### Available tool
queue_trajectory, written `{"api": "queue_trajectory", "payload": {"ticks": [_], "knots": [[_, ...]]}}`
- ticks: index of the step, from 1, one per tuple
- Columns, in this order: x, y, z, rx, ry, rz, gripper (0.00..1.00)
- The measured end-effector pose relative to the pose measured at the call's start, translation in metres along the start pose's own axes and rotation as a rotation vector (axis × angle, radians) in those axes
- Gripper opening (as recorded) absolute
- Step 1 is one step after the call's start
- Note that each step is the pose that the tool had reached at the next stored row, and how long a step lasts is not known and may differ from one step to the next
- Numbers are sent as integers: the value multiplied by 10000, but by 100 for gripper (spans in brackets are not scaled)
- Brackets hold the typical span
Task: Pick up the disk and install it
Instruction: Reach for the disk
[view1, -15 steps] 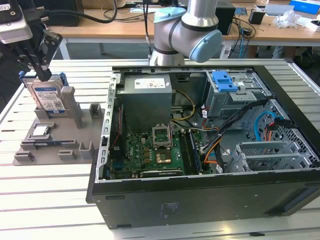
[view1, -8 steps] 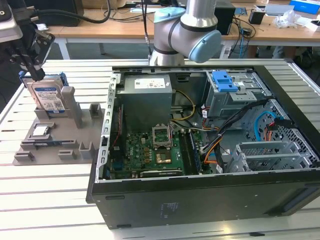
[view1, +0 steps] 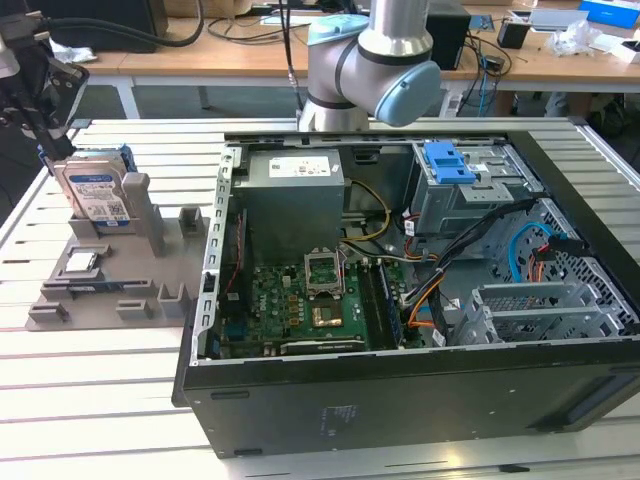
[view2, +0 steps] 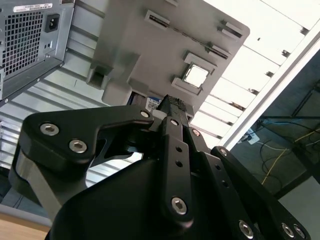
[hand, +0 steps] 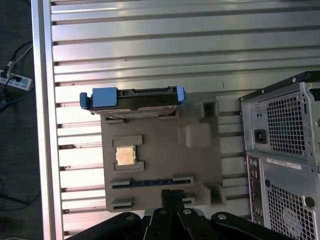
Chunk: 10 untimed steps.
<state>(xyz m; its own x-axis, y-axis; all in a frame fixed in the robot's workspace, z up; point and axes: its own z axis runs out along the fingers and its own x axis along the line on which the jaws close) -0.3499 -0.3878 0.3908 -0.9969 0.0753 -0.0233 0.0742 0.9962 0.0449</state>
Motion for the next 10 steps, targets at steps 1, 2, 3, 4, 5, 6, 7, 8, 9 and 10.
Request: {"api": "queue_trajectory", "payload": {"ticks": [1,2,3,4,5,6,7,8,9,10], "knots": [[21,4,0,1,1,0,11],[38,8,1,1,0,0,11],[60,13,2,1,0,-1,11],[79,18,3,1,0,-1,11],[104,25,4,2,0,0,11],[130,33,6,4,0,1,11],[183,50,10,5,-1,0,11],[214,64,13,8,0,0,11],[238,78,18,12,-2,-1,11],[270,99,23,21,-3,-1,11]]}}
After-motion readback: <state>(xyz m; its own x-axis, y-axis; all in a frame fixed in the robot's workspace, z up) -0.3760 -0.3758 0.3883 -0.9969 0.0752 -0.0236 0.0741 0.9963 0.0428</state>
